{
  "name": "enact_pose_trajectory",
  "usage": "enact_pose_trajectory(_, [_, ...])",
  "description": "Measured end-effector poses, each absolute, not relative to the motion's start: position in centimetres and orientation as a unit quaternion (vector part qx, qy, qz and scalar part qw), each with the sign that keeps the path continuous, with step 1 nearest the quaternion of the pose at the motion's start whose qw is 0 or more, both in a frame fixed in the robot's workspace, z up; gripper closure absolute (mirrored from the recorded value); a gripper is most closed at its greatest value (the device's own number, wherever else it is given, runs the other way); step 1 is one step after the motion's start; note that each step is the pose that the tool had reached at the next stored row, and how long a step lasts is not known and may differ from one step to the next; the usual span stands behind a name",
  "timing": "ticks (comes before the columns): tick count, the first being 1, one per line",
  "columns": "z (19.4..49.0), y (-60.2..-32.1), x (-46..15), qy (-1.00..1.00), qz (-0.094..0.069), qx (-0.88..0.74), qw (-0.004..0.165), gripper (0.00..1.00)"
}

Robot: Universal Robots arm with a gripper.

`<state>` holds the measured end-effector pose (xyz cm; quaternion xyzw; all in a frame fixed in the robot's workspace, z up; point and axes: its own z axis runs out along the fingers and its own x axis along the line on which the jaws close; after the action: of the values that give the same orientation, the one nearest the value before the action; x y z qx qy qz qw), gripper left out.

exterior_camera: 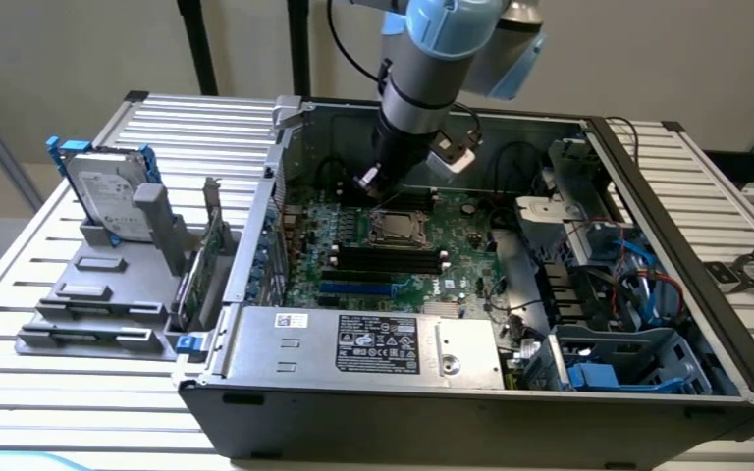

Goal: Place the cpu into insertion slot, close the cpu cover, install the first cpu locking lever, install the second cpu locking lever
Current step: 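Install the first cpu locking lever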

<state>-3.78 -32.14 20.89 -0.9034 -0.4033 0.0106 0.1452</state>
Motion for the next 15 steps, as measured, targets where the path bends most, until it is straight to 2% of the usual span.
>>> enact_pose_trajectory(15, [19.7, -32.1, -2.6, -0.403, 0.009, -0.904, 0.143, 0.89])
